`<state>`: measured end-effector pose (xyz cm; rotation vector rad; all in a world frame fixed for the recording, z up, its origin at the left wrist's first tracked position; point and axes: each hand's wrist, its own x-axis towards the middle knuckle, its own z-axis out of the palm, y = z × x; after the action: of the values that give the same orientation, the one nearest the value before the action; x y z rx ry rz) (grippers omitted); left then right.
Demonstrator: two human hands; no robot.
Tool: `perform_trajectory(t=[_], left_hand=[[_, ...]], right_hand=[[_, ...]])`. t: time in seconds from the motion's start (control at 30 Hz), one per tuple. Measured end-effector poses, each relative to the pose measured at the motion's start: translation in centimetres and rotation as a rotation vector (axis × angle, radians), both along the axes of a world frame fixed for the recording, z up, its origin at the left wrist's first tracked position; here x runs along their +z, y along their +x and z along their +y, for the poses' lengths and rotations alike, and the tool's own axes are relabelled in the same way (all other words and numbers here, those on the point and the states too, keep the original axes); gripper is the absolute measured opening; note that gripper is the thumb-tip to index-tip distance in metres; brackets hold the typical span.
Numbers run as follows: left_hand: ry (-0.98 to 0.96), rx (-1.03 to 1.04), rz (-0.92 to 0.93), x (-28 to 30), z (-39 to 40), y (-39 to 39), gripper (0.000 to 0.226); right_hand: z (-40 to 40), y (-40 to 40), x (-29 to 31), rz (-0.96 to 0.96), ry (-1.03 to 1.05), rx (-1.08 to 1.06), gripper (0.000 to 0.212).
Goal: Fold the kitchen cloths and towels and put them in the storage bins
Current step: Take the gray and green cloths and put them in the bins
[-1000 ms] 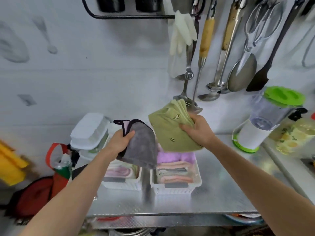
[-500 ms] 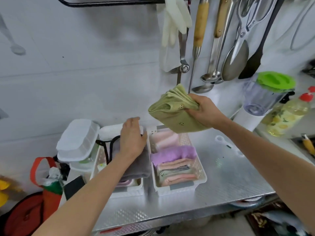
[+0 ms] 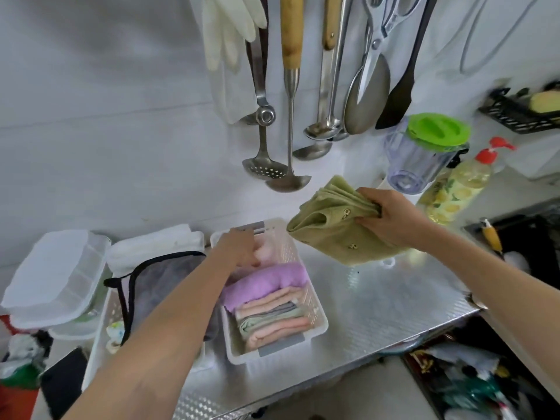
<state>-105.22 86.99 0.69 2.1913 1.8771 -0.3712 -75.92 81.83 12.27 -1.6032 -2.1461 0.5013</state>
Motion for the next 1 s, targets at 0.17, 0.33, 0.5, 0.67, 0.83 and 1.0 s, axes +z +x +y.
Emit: perform_trajectory(t=[0.17, 0.33, 0.5, 0.67, 0.83, 1.0], left_hand=[[-0.142, -0.057, -0.144, 0.2, -0.5, 0.6, 0.017], [-0.144, -0.058, -0.296, 1.5, -4.2, 1.1, 0.018], [-0.312, -0.015, -0.303, 2.6, -9.8, 2.5, 0.106], [-0.258, -0.091, -0.104, 1.1, -12.1, 3.4, 0.137], [-0.220, -0.159, -0.042, 0.2, -13.6, 3.6, 0.149], [-0.217, -0.165, -0.070, 0.3, -14.0, 3.5, 0.150]], right_hand=[[0.3, 1.0, -0.1, 0.013, 0.014, 0.014, 0.012], [0.5, 0.2, 0.3, 0.075, 0.026, 0.066, 0.015], [0.8, -2.5, 1.4, 0.132, 0.009, 0.226, 0.014], [2.6, -8.9, 1.7, 0.136, 0.029, 0.416, 0.020], [3.5, -12.6, -0.8, -0.114, 0.022, 0.577, 0.029], [2.3, -13.6, -4.8, -0.349, 0.105, 0.573, 0.047]])
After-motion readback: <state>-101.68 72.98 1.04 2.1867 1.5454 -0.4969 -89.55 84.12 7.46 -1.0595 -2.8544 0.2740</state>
